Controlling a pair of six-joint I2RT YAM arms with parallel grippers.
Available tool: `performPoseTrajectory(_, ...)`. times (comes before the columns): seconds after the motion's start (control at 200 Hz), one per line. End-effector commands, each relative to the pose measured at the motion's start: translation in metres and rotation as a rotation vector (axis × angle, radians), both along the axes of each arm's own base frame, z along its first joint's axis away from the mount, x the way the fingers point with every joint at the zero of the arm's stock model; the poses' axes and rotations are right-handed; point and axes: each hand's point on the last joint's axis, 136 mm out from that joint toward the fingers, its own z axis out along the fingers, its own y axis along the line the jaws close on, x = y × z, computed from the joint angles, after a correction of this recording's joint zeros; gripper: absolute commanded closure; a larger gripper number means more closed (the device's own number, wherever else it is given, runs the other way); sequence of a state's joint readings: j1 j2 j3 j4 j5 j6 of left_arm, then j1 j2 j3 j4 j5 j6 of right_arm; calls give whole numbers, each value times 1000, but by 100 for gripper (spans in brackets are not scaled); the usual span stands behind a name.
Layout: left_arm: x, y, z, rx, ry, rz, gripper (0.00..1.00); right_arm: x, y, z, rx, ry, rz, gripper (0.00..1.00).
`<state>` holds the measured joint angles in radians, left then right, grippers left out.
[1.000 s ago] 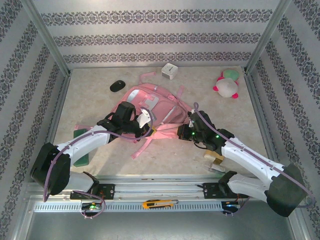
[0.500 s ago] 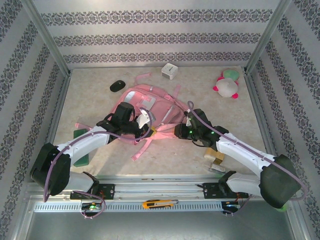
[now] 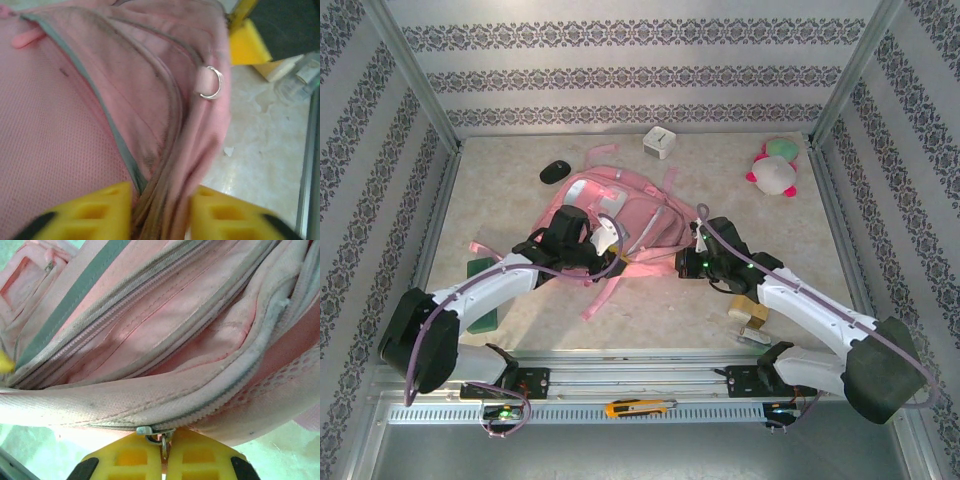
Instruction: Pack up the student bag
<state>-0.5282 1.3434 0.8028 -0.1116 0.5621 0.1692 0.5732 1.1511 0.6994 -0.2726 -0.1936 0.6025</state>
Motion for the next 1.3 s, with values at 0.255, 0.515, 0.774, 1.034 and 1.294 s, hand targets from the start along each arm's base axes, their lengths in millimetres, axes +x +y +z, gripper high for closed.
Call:
performPoseTrajectory(0.255, 14, 79, -6, 1, 351, 747, 37, -25, 8, -21, -39, 70, 102, 100)
performPoseTrajectory(0.515, -6, 147, -52, -79, 539, 1132, 41, -50, 19, -37, -52, 128, 142, 100)
performPoseTrajectory(0.774, 34, 139, -65, -105, 473, 1061, 40, -73, 62, -37, 24, 137, 207, 100)
performPoseTrajectory(1.034, 102, 132, -58, -117, 387, 992, 38, -80, 93, -44, 40, 149, 239, 100)
performPoseTrajectory(1.294, 92, 124, 0, -48, 80, 730, 24, -77, 104, -33, 125, 175, 281, 100)
